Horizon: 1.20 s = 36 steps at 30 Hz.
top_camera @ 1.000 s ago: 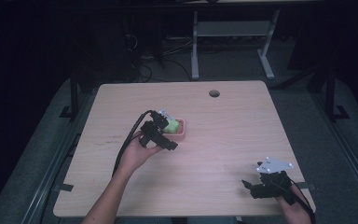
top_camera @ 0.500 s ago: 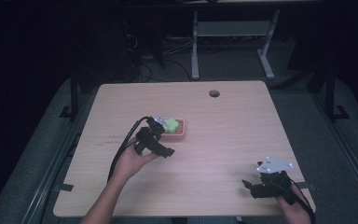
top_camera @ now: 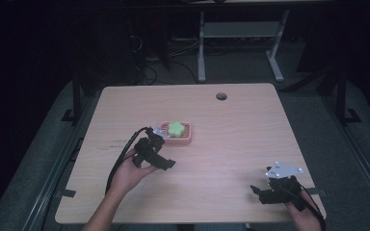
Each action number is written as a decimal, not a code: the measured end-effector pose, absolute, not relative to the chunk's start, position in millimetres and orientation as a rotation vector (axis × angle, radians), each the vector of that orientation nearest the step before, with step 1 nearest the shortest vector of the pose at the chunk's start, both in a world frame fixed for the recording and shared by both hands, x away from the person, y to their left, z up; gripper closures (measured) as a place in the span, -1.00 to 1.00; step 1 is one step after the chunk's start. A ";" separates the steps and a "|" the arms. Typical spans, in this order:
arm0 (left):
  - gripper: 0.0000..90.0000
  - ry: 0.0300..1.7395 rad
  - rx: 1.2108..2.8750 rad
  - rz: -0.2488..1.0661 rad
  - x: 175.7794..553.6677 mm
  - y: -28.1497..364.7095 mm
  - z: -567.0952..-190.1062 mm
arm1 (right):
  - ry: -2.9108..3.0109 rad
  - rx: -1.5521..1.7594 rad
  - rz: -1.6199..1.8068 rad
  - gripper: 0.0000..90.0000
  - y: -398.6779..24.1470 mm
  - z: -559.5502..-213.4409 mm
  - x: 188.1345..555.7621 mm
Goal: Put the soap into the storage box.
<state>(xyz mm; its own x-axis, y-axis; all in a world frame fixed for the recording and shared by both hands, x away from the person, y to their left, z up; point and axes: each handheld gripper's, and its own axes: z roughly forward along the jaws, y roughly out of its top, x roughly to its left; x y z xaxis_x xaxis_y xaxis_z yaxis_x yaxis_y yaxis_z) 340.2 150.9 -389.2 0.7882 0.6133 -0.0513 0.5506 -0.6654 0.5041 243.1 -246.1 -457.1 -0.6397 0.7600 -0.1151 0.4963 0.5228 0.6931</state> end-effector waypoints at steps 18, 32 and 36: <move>-0.56 0.882 2.467 0.156 319.2 169.0 -400.7 | 2.364 1.028 0.876 -0.69 -245.7 -458.2 243.5; -0.56 0.901 2.450 0.161 305.3 185.2 -407.1 | 2.364 1.035 0.871 -0.69 -244.4 -459.4 244.0; -0.56 0.912 2.447 0.164 301.6 192.9 -409.6 | 2.364 1.034 0.869 -0.69 -244.1 -460.0 244.6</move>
